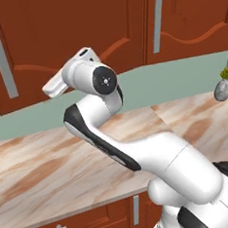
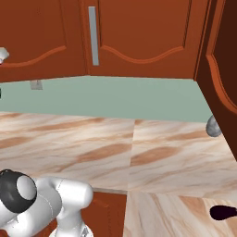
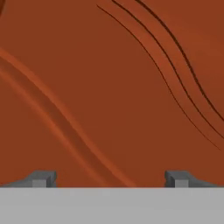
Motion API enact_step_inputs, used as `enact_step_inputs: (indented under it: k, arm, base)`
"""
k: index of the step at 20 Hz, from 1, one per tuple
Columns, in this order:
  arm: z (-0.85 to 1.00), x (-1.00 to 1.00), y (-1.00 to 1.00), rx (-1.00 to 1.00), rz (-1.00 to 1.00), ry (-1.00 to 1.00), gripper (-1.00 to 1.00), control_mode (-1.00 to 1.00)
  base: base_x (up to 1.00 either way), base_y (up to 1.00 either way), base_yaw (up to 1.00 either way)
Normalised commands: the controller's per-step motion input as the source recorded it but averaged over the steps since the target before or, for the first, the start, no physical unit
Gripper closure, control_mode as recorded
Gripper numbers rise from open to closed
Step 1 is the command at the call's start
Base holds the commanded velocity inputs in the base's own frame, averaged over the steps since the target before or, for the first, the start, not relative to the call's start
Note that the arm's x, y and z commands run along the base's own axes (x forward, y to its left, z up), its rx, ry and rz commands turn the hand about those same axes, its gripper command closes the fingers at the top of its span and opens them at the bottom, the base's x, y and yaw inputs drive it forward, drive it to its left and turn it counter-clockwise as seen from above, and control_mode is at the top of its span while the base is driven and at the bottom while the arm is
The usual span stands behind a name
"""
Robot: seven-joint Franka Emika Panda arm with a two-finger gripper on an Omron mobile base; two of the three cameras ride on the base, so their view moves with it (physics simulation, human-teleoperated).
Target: Close all open cabinet doors.
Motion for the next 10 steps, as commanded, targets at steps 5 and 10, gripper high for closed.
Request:
enact_step_inputs:
  k: [5,10]
  arm:
    - [0.06,0.87,0.0,0.0,-0.03,0.0,-1.0,-1.0]
    - [0.01,0.89,0.0,0.0,-0.04,0.0,-1.0,-1.0]
  base:
    - [0.0,0.0,0.0]
    - [0.0,0.0,0.0]
